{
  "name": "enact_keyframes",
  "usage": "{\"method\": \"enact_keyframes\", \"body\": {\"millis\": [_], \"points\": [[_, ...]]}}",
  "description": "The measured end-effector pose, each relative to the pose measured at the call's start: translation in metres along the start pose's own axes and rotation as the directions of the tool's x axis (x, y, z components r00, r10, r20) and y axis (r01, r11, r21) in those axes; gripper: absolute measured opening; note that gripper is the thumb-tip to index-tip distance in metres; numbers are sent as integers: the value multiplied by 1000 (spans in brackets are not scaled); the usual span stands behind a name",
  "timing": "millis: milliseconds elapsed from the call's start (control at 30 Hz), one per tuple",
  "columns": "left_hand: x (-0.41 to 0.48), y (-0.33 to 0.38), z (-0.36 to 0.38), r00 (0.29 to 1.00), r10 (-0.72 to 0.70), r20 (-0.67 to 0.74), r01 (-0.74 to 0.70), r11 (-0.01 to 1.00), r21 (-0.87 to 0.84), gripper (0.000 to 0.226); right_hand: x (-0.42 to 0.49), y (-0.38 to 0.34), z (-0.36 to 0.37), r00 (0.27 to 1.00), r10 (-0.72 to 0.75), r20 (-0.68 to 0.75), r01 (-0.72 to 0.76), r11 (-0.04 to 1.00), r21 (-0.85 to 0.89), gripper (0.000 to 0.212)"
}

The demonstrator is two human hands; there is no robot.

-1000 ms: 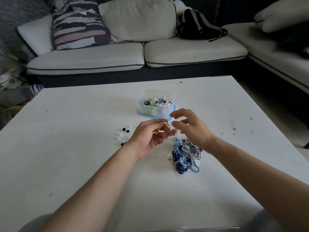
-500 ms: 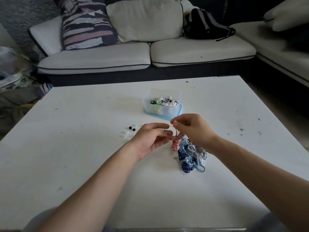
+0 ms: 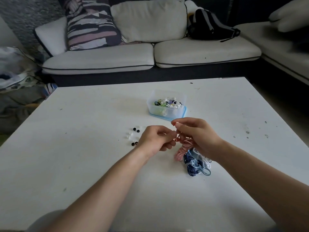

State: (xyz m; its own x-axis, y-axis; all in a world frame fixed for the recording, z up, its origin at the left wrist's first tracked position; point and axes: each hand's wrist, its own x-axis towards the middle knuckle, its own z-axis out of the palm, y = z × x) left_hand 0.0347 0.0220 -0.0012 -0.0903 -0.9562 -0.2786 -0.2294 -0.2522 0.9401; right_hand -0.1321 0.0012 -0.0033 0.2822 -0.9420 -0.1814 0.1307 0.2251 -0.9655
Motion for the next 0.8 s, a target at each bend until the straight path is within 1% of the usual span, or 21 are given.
{"method": "enact_keyframes", "body": {"millis": [67, 133, 167, 233, 300, 333, 400, 500, 633, 733, 800], "points": [[3, -2, -1, 1000, -17, 23, 16, 998, 55, 7, 3, 4, -1, 999, 29, -25, -28, 999, 35, 11], [10, -4, -11, 999, -28, 19, 24, 987, 162, 6, 6, 6, -1, 997, 49, -66, -47, 999, 26, 10], [16, -7, -21, 999, -16, -30, 22, 974, 224, 7, 8, 7, -2, 996, 55, -76, -54, 998, 18, 9], [26, -14, -47, 982, 22, -190, 42, 944, 326, 7, 10, 9, -2, 994, 65, -85, -64, 998, 21, 4], [37, -27, -78, 938, 53, -343, 121, 876, 467, 13, 14, 11, -2, 993, 84, -81, -82, 996, 34, 5], [40, -36, -91, 919, 52, -391, 179, 828, 531, 16, 16, 12, -1, 992, 97, -75, -94, 995, 43, 6], [46, -52, -109, 894, 26, -447, 263, 777, 572, 15, 21, 15, 3, 991, 122, -60, -119, 992, 52, 7], [54, -68, -117, 889, 6, -458, 303, 741, 599, 4, 24, 17, 8, 988, 152, -35, -151, 988, 45, 6], [63, -77, -117, 893, 0, -450, 312, 721, 619, 17, 29, 21, 7, 983, 181, -32, -179, 983, 48, 6], [66, -80, -117, 889, 9, -457, 315, 714, 626, 14, 30, 24, 4, 979, 196, -58, -193, 980, 52, 5], [66, -80, -116, 897, 2, -442, 319, 689, 651, 16, 29, 23, 4, 977, 205, -64, -201, 978, 62, 4]]}}
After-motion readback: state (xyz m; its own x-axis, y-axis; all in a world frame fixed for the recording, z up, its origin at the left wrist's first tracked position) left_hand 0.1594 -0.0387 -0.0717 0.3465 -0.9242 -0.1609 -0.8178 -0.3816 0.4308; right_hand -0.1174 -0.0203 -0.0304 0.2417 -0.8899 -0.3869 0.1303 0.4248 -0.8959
